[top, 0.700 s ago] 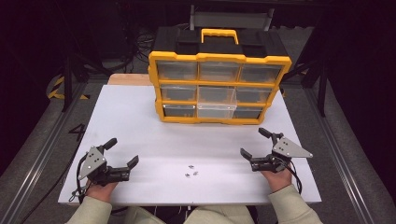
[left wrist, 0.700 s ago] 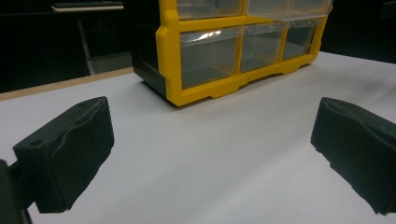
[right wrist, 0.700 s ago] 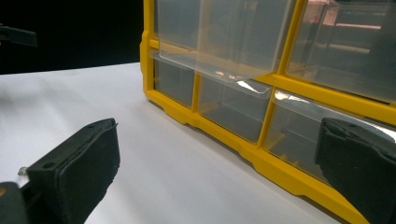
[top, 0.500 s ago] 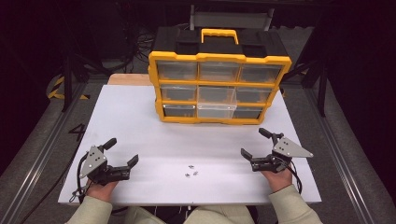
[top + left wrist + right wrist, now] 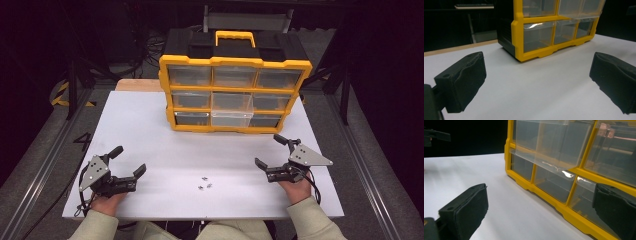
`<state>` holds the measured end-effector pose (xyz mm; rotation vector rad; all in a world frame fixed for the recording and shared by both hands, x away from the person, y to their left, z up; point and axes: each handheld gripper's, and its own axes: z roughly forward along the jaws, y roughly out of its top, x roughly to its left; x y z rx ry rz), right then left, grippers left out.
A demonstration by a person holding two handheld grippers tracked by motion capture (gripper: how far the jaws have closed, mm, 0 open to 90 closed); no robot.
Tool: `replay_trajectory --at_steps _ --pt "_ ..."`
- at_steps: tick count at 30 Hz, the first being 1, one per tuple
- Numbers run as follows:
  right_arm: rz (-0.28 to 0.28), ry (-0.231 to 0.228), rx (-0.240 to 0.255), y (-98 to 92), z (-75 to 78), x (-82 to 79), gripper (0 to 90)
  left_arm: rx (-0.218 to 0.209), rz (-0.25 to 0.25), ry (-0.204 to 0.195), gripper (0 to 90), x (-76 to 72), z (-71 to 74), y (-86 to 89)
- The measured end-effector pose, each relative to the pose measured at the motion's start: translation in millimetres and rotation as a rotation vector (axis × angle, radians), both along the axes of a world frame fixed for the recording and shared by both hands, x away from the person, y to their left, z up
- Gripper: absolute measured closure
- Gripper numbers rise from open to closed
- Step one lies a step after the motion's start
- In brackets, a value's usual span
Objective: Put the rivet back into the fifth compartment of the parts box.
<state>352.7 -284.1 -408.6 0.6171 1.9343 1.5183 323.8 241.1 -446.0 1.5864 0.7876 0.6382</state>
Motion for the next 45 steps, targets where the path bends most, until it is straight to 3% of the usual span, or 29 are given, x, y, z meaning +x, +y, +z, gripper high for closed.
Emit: replay_trajectory --at_steps 3,10,14,24,28,33,36,41,45 --pt "0.04 -0.004 0.026 6.3 4.3 3.2 1.0 0.027 0.003 -0.018 2.2 -1.5 1.6 -1.4" --pt "0.096 0.013 0.022 26.0 16.5 7.3 2.4 0.057 -0.001 -0.029 1.6 -0.7 1.2 -3.2" --pt "0.141 0.015 0.015 40.4 21.7 10.7 3.2 0.062 -0.008 -0.028 1.6 -1.1 1.5 -3.2" --pt "0.175 0.048 0.006 61.4 35.3 21.6 2.3 0.06 -0.023 -0.008 1.7 -0.4 1.0 -4.3" --pt "0.202 0.089 -0.052 66.5 43.8 25.3 2.5 0.065 -0.027 -0.009 2.0 -0.8 1.3 -3.9" --pt "0.219 0.171 -0.184 74.0 62.0 32.3 3.4 0.066 -0.025 -0.004 2.1 -0.6 1.2 -3.6" --pt "0.247 0.195 -0.265 78.9 72.4 34.2 5.4 0.066 -0.024 -0.004 2.2 -0.8 0.8 -4.9" --pt "0.279 0.212 -0.334 84.9 82.4 35.2 7.9 0.071 -0.025 -0.003 2.1 -0.7 0.7 -5.2" --pt "0.312 0.236 -0.433 96.2 92.7 37.3 7.8 0.069 -0.029 -0.003 2.1 -0.9 0.5 -5.1"
